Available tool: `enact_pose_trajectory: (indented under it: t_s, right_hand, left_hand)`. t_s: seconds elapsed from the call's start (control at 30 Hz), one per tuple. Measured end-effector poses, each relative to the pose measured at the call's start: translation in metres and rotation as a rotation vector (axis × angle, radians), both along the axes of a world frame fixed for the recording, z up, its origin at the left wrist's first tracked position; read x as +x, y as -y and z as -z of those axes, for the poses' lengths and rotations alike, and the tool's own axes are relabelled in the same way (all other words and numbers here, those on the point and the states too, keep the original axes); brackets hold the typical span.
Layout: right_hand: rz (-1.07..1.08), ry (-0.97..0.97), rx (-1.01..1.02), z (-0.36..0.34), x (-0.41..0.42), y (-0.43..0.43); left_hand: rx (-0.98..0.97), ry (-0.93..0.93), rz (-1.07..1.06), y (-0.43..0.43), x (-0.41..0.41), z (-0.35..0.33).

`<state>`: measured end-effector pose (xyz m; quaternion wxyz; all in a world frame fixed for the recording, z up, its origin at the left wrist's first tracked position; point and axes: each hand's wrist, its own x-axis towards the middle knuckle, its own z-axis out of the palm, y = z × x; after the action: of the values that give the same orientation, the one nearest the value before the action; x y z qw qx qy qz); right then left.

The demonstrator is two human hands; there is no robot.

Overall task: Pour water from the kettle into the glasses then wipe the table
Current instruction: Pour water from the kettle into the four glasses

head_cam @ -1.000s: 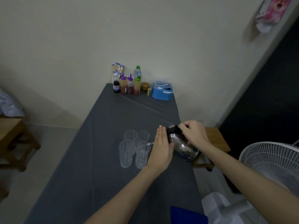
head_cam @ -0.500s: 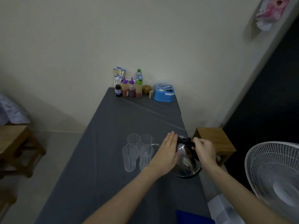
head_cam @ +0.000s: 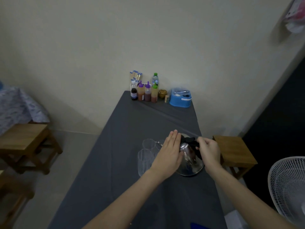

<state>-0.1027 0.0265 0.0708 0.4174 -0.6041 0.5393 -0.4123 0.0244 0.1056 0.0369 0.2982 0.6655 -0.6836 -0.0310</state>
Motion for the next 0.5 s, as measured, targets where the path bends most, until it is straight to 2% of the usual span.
enact_pose_trajectory:
  t_s: [0.3, 0.5]
  right_hand:
    - [-0.169, -0.374, -0.265, -0.018, 0.032, 0.01]
    - [-0.253, -0.47, -0.318, -0.031, 0.04, 0.015]
  left_hand:
    - [0.024, -0.34, -0.136, -0.012, 0.007, 0.011]
    - [-0.003, -0.45, -0.177, -0.012, 0.003, 0.013]
